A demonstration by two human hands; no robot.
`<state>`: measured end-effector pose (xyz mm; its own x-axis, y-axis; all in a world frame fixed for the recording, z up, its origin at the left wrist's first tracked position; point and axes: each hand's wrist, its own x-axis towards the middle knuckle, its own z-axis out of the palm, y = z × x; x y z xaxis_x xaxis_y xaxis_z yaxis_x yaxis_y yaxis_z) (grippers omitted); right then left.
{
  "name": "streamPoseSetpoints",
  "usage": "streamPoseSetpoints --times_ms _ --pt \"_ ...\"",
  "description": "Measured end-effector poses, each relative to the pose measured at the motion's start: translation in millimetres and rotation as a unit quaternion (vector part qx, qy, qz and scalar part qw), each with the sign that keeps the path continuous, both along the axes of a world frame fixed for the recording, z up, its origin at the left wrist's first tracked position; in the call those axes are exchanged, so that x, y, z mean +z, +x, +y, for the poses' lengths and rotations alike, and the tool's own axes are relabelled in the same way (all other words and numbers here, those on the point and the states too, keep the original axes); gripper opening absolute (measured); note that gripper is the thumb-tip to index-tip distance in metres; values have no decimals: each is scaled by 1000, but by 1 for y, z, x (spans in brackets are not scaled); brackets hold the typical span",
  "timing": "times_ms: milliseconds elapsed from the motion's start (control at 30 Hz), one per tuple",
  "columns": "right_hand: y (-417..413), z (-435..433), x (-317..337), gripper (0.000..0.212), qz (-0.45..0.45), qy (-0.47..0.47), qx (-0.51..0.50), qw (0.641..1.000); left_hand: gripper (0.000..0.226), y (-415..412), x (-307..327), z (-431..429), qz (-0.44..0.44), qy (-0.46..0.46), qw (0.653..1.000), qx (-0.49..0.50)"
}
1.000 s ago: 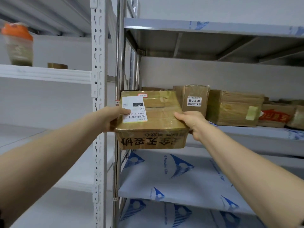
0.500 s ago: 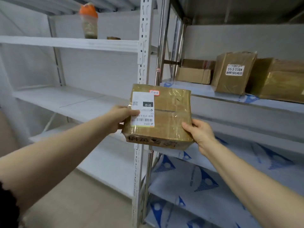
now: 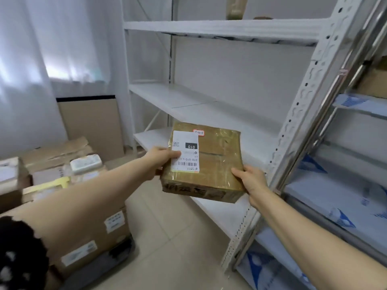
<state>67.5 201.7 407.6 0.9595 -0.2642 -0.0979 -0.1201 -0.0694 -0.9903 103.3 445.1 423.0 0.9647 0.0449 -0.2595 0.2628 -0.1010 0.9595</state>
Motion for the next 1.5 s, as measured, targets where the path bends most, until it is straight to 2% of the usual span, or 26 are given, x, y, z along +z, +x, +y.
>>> streamPoseSetpoints --times_ms 133,467,600,867,1200,1500 --pt "66 87 -25 9 40 -2 52 998 8 31 -35 83 39 -14 995 86" --pt "177 234 -75 20 100 -16 127 987 19 103 -91 223 105 -42 979 168" --pt "219 265 -85 20 117 -17 145 982 38 132 -105 252 122 -51 975 178" --pt "333 312 -108 27 139 -16 206 969 28 220 -122 293 142 -63 960 232" --pt "544 348 -125 27 143 -21 306 941 48 395 -149 315 132 -71 932 331" --pt "659 440 -154 31 193 24 387 901 34 483 -160 384 98 -91 902 410"
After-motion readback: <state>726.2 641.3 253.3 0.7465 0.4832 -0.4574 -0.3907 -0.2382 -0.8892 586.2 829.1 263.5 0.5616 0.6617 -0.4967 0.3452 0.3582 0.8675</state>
